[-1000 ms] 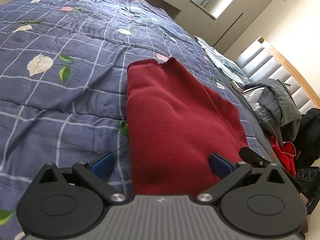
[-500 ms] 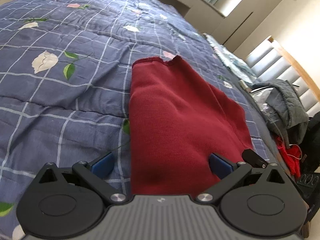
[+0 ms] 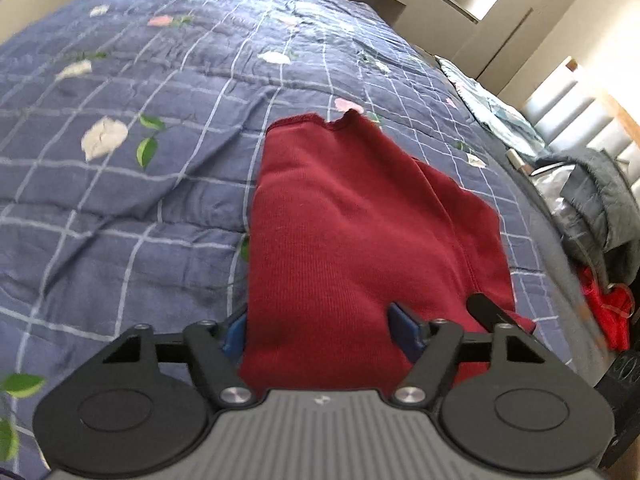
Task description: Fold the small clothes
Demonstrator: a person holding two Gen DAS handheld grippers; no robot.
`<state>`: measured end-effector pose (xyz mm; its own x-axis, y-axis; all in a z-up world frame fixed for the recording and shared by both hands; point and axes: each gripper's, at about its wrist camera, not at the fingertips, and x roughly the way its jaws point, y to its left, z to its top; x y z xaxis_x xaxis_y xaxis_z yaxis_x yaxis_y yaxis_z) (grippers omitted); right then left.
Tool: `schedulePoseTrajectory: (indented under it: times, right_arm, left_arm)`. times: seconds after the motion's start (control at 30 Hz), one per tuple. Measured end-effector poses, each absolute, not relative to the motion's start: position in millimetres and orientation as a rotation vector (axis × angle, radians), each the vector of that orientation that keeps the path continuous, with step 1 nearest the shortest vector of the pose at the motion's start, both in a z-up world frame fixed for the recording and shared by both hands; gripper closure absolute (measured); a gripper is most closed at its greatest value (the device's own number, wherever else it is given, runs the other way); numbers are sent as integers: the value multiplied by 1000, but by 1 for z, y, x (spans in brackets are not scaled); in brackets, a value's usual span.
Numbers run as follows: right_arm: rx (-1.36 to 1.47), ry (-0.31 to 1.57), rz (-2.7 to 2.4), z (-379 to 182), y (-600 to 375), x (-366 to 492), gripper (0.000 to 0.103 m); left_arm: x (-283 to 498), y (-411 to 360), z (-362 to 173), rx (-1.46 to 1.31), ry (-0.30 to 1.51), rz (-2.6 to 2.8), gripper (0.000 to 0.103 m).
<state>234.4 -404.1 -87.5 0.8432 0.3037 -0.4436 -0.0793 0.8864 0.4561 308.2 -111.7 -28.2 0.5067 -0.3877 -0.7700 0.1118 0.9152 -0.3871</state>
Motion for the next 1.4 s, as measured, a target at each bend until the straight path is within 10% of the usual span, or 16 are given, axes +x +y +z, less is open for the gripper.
schedulePoseTrajectory:
  times: [0.3,0.8,1.4]
  right_arm:
    - [335,503,183,-62,-382,227,73]
    - [239,390,316,-10,-277,260,75]
    - [164,533,351,-49,-191,291,72]
  left_arm:
    - [294,-124,11,-148,893,-337,66]
    - [285,-44,64,-21,690,-197,67]
    - [289,46,-15,-177,776,-82,64]
